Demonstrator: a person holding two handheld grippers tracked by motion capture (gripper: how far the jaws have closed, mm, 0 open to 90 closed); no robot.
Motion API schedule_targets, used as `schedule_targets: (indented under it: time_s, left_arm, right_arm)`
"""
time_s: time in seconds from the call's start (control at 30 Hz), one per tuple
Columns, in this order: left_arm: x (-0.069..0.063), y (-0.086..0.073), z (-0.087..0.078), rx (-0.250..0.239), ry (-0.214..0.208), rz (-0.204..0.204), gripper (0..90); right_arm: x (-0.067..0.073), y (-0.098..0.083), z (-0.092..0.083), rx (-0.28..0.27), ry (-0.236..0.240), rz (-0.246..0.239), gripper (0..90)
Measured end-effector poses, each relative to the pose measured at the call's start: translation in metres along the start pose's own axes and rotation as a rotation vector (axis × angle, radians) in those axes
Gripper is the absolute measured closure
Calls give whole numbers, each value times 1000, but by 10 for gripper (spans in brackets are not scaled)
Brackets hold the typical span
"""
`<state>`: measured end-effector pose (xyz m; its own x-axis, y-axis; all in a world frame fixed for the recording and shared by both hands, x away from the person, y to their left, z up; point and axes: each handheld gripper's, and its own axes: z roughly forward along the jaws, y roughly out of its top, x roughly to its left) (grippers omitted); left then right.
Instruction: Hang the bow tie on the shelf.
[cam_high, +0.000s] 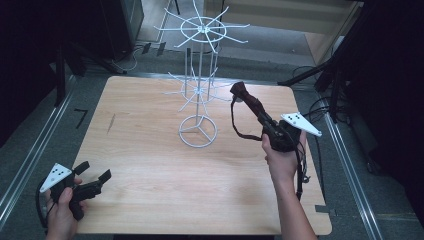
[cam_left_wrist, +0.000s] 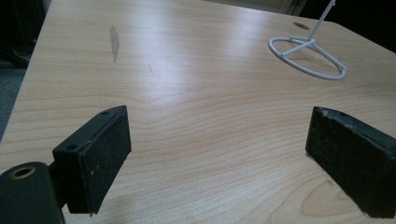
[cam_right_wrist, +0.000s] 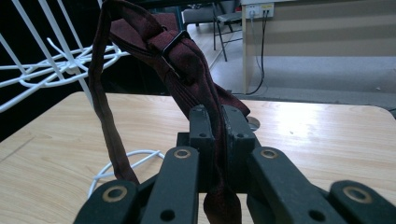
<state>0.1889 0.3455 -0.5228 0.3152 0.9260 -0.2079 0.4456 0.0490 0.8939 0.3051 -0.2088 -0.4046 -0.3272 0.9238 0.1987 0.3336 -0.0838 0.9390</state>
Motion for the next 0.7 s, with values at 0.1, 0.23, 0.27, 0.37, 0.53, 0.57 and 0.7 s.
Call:
schedule_targets:
  time_s: [0.1,0.23,0.27,0.37,0.53,0.57,0.7]
  left_arm:
    - [0,0,0,1,2,1,73]
    - [0,0,0,-1,2,0,73]
    - [0,0,0,0,1,0,73]
    - [0,0,0,-2,-1,-2,73]
    - [0,0,0,-1,0,-2,73]
    - [0,0,0,-2,1,-2,73]
    - [0,0,0,-2,1,-1,73]
  right_arm:
    - [2,3,0,-3,6,-4,854]
    - [7,6,1,-3,12,-6,853]
    - [8,6,2,1,12,-8,853]
    - [9,4,7,13,3,-16,852]
    - [9,-2,18,36,-1,5,851]
    - [10,-4,19,41,-3,8,851]
    - [13,-11,25,58,-2,7,850]
